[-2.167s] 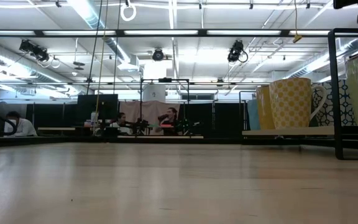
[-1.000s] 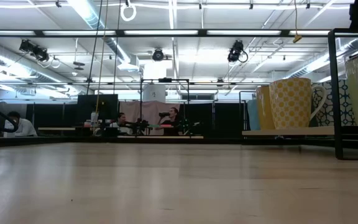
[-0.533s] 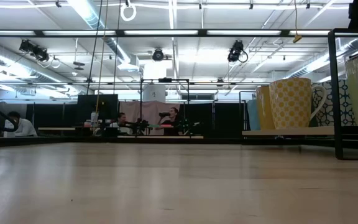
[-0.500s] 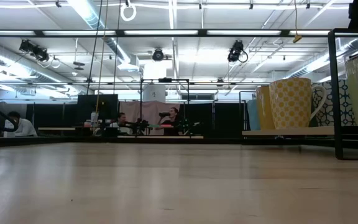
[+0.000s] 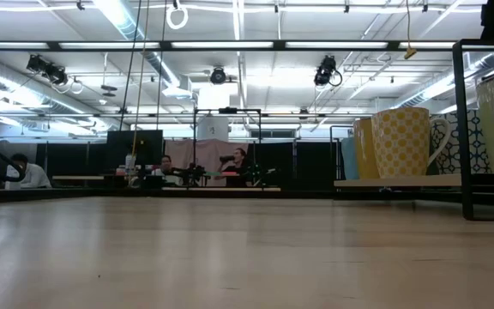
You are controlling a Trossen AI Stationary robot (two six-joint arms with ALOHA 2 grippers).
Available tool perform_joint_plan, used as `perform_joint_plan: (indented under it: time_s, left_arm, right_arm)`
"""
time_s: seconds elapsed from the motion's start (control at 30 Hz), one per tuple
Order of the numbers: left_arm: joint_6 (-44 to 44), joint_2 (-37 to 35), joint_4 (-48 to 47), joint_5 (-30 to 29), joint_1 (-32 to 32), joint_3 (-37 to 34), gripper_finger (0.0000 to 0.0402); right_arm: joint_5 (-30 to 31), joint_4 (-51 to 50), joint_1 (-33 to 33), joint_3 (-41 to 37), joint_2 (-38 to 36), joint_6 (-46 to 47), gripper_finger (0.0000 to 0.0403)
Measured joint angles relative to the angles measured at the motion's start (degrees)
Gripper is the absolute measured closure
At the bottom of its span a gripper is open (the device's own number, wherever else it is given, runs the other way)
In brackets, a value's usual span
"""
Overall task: Place coffee mugs
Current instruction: Put the brown mug on the shelf
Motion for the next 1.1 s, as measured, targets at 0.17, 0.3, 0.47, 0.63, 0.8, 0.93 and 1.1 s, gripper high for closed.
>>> perform_joint_plan:
  time_s: [0.17,0.3,0.47,0.63,0.8,0.93,1.1]
  left_arm:
    - [0.42,0.00,1.01,-1.65,0.47,0.00,0.0257]
    - [0.73,0.00,2.01,-3.06,0.77,0.00,0.0257]
    - [0.85,0.00,1.77,-3.86,1.22,0.00,0.0257]
    - [1.15,0.00,1.74,-4.35,1.45,0.00,0.0257]
    - [1.29,-0.02,-0.69,-4.48,1.42,0.00,0.0257]
    - [1.33,-0.02,-3.49,-4.82,1.49,0.00,0.0257]
    - [1.64,-0.04,-3.70,-7.62,1.47,0.00,0.0257]
  right_arm:
    - [0.00,0.01,-0.02,0.00,0.00,0.00,0.0261]
    - [0.00,0.01,-0.01,0.00,0.00,0.01,0.0261]
    - [0.00,0.00,-0.02,0.00,0.00,0.01,0.0261]
    - [0.00,0.00,0.00,0.00,0.04,0.02,0.0261]
    - [0.00,0.00,-0.01,0.00,0.04,0.01,0.0261]
    - [0.00,0.00,-0.02,0.00,0.04,0.01,0.0261]
    - [0.00,0.00,-0.02,0.00,0.05,0.00,0.0261]
